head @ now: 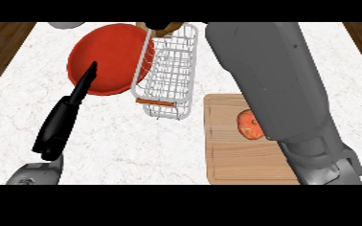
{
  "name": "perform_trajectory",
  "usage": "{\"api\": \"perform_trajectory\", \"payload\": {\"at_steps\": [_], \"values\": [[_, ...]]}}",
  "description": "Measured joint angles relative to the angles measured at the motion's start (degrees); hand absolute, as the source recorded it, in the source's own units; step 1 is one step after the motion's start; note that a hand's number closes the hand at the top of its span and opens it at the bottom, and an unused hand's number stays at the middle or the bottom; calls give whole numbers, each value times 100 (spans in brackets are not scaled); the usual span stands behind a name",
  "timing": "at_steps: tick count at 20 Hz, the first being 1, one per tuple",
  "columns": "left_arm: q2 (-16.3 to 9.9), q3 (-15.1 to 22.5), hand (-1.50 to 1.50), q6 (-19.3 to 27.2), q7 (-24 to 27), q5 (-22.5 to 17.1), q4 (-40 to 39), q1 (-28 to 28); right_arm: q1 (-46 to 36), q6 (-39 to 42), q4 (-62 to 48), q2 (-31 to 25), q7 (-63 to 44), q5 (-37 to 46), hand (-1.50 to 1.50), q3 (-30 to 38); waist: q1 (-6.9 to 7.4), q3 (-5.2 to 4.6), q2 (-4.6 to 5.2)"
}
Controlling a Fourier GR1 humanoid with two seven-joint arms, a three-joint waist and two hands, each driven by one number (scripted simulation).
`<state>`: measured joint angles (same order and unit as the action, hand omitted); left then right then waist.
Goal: Pick the croissant from the cutting board and place it in the tiered basket
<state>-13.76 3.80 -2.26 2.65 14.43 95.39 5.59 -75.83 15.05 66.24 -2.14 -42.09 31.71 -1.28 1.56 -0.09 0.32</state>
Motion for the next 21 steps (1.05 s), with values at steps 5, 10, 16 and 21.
{"api": "perform_trajectory", "payload": {"at_steps": [5,10,16,21], "values": [[-8,-5,0,-104,-72,-38,47,151,-81,-1150,-997,149,431,-435,-150,-177,117,1,27],[87,70,0,-63,-40,74,-87,253,-161,-1880,-1726,195,1156,-1304,-150,-481,166,0,40],[67,49,0,-109,5,63,-39,165,-265,-3112,-2097,210,2004,-1901,-150,-335,189,1,39],[85,-29,0,-22,22,109,-94,108,-352,-4083,-2252,-59,2103,-1694,-150,60,18,3,7]]}}
